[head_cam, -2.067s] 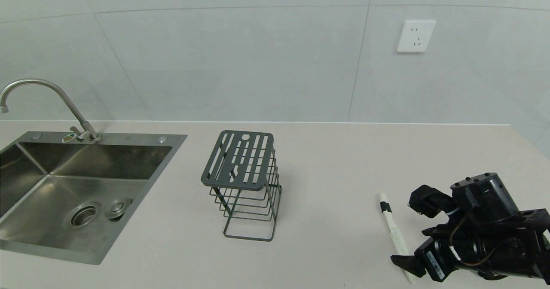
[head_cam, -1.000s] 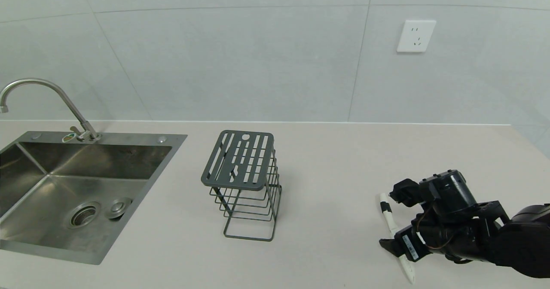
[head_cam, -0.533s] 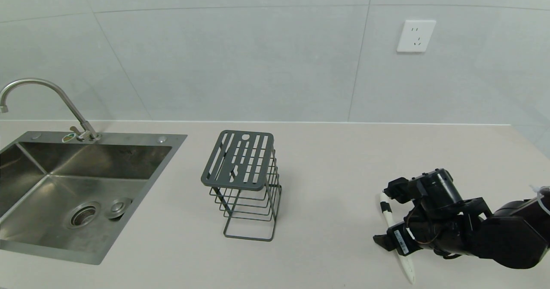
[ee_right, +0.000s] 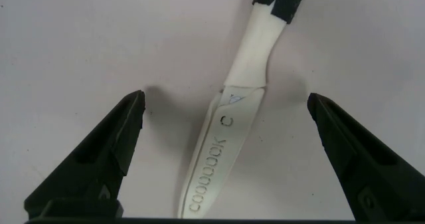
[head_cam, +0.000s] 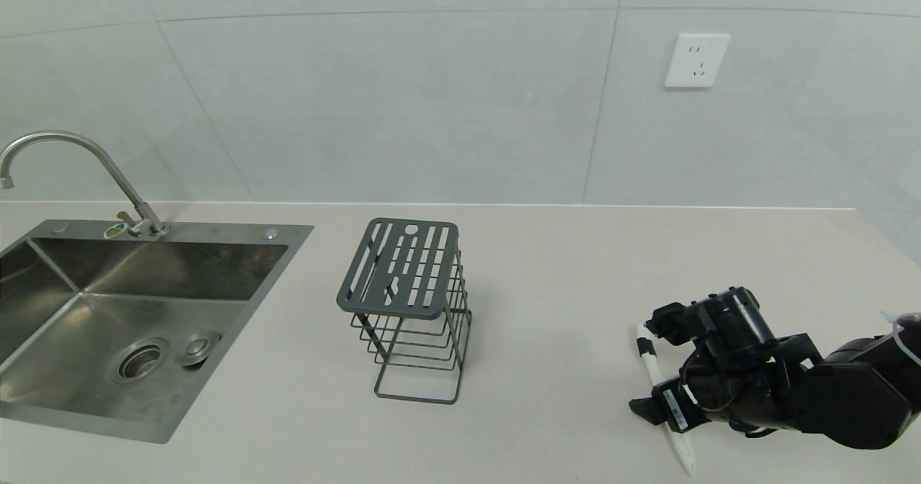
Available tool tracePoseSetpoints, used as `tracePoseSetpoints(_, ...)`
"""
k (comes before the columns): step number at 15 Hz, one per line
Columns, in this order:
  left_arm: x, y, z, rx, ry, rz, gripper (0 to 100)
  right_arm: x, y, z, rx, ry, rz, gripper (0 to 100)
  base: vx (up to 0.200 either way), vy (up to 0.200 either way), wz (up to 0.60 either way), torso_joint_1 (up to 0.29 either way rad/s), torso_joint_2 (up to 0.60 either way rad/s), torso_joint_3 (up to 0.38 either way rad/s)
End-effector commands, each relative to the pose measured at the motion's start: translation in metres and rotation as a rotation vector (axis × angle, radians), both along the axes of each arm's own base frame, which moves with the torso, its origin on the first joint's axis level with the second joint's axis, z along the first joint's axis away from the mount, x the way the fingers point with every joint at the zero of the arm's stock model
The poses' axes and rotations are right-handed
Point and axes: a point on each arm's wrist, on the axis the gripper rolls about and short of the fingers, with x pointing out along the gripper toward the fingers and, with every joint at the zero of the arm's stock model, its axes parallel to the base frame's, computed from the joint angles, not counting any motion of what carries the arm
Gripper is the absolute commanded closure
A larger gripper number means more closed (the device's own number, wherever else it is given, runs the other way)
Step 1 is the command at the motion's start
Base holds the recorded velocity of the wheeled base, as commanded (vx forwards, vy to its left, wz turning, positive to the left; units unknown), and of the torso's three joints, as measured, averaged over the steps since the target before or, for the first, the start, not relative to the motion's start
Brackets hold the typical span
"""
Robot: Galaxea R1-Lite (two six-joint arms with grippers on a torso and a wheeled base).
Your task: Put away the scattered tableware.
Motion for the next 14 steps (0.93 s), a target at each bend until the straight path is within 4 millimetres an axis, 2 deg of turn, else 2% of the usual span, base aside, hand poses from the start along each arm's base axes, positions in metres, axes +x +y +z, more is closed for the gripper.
tracePoseSetpoints(1, 0.0, 0.0, 0.0, 0.0, 0.0, 0.0, 0, 0.002, -0.004, -0.005, -0.005, 0.018, -0.017, 100, 0.0, 0.0, 0.0, 0.0, 0.0, 0.0)
tracePoseSetpoints(7, 0.0, 0.0, 0.0, 0.001, 0.0, 0.0, 0, -0.006, -0.015, -0.015, -0.015, 0.07, -0.025, 100, 0.0, 0.0, 0.0, 0.0, 0.0, 0.0)
tracePoseSetpoints(8, 0.0, 0.0, 0.0, 0.003, 0.0, 0.0, 0, -0.004, -0.014, -0.009, -0.002, 0.042, -0.023, 100, 0.0, 0.0, 0.0, 0.0, 0.0, 0.0)
tracePoseSetpoints(9, 0.0, 0.0, 0.0, 0.003, 0.0, 0.0, 0, 0.002, -0.012, 0.005, 0.027, -0.02, -0.018, 100, 0.0, 0.0, 0.0, 0.0, 0.0, 0.0)
tracePoseSetpoints(10, 0.0, 0.0, 0.0, 0.003, 0.0, 0.0, 0, 0.002, -0.012, 0.006, 0.029, -0.023, -0.018, 100, 0.0, 0.0, 0.0, 0.0, 0.0, 0.0)
tracePoseSetpoints(11, 0.0, 0.0, 0.0, 0.001, 0.0, 0.0, 0, -0.001, -0.007, 0.028, 0.079, -0.094, 0.021, 100, 0.0, 0.0, 0.0, 0.0, 0.0, 0.0)
tracePoseSetpoints(14, 0.0, 0.0, 0.004, 0.0, -0.04, -0.001, 0, -0.02, 0.004, 0.05, 0.115, -0.16, 0.093, 100, 0.0, 0.0, 0.0, 0.0, 0.0, 0.0)
